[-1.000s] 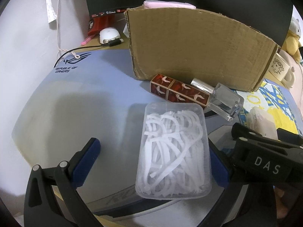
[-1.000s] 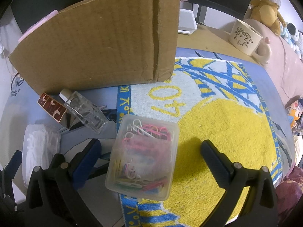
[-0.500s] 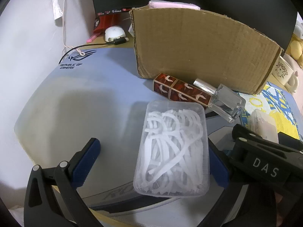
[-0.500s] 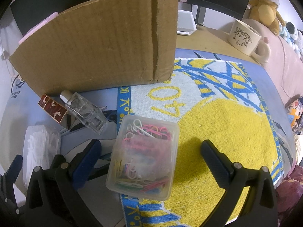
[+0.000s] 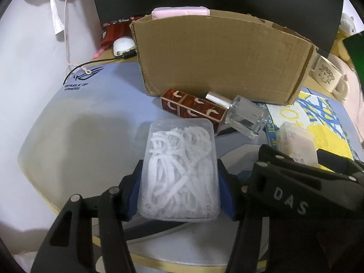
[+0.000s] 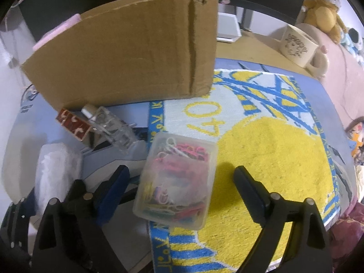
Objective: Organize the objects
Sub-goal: 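Grasp the floss-pick box with the left tool while the right tool grasps the paper-clip box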
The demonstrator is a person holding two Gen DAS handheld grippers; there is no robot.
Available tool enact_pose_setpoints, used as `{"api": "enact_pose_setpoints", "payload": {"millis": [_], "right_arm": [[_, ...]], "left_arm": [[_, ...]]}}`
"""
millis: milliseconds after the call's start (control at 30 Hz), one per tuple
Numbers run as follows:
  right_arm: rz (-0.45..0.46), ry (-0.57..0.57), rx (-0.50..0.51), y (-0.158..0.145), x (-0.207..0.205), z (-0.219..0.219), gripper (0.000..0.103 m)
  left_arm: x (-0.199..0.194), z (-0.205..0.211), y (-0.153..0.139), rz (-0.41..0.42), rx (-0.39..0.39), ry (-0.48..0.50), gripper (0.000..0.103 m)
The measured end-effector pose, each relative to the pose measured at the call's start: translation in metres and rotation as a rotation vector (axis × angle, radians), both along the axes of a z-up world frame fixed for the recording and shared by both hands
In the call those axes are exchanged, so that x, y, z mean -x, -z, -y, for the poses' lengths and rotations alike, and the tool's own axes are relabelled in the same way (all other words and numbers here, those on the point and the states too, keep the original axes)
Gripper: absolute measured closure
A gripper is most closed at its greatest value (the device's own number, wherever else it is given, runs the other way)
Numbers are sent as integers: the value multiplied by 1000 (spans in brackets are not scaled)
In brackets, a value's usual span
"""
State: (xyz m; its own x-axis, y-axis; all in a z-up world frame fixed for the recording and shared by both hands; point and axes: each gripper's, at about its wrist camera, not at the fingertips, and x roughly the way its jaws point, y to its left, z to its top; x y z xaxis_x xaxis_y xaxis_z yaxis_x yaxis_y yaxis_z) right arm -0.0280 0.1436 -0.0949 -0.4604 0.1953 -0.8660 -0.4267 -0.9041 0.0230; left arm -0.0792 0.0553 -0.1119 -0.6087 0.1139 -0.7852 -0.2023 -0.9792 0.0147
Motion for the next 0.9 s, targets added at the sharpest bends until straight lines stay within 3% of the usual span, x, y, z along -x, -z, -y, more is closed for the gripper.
{"api": "enact_pose_setpoints", "payload": {"millis": [100,167,467,667,900], "right_arm": [[-16,-27,1,-6,-4,5,6],[-17,-50,9,-6,-5,5,16],[-22,-46,27,-8,-5,5,37],[-27,-74,43,-8,-5,0,40],[-34,-110,24,-9,-6,-4,41]], "left_arm": [[3,2,0,10,-11,-7,46],[4,3,0,6,-6,-18,46],[6,10,0,-17,43,-74,46],[12,18,1,9,-21,-84,46],[11,19,0,6,-18,-95,46]]}}
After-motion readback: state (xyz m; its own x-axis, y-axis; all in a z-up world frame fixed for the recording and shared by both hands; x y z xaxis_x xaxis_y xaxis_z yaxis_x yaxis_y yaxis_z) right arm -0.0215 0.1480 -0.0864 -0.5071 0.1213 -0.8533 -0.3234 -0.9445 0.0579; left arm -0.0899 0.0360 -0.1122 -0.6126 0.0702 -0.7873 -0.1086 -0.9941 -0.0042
